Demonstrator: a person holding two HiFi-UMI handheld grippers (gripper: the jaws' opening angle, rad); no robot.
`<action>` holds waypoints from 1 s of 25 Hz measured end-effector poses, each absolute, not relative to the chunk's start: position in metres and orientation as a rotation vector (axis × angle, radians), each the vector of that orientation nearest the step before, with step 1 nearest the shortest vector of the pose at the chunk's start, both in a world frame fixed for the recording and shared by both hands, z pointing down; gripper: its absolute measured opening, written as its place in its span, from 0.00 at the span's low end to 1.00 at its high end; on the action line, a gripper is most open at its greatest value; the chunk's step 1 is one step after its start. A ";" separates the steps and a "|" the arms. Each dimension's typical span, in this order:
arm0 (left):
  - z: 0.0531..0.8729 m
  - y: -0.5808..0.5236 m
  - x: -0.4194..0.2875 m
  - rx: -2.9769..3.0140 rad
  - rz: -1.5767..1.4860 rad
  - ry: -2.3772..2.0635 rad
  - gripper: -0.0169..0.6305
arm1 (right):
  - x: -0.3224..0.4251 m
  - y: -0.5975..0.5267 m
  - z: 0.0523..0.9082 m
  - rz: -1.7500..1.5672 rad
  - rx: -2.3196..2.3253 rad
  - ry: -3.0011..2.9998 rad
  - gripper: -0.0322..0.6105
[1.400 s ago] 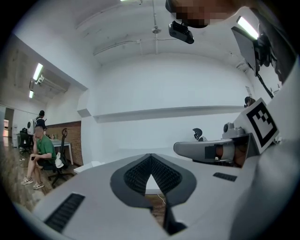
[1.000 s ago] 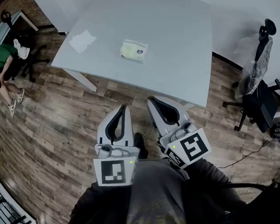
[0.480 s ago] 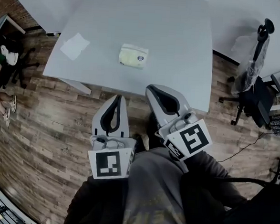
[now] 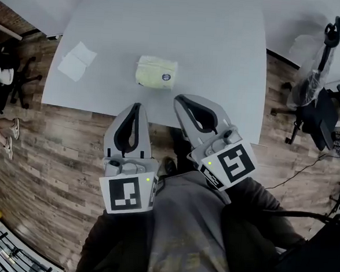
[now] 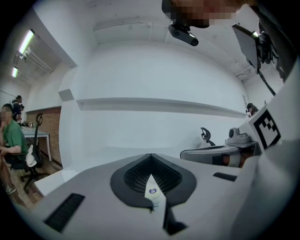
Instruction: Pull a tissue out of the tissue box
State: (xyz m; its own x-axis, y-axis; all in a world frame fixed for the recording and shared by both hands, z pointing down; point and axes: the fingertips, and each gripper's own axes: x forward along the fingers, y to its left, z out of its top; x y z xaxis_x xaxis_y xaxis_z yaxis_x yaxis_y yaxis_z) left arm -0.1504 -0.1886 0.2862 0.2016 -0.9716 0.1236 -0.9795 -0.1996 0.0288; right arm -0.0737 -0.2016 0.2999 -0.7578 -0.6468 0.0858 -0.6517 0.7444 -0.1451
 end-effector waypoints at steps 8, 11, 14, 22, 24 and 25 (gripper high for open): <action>0.347 -0.262 -0.140 2.257 0.201 -1.826 0.02 | -0.076 -0.272 0.357 0.341 1.037 -2.823 0.09; 0.367 -0.285 -0.143 2.225 0.222 -1.810 0.02 | -0.079 -0.295 0.375 0.269 1.017 -2.793 0.13; 0.385 -0.303 -0.143 2.199 0.242 -1.795 0.02 | -0.082 -0.311 0.391 0.211 1.003 -2.763 0.17; 0.417 -0.321 -0.142 2.159 0.304 -1.748 0.02 | -0.090 -0.325 0.445 0.189 0.919 -2.656 0.18; 0.421 -0.325 -0.144 2.153 0.308 -1.748 0.02 | -0.090 -0.330 0.456 0.190 0.924 -2.622 0.18; 0.422 -0.326 -0.146 2.148 0.307 -1.755 0.02 | -0.090 -0.332 0.460 0.194 0.928 -2.609 0.15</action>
State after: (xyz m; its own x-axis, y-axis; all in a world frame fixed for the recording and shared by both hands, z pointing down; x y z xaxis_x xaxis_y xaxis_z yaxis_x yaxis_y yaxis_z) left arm -0.1459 -0.3261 0.4222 0.2100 -0.9006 0.3805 -0.9763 -0.1726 0.1303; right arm -0.0903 -0.3315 0.4600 -0.7174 -0.5829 0.3815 -0.6329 0.7742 -0.0073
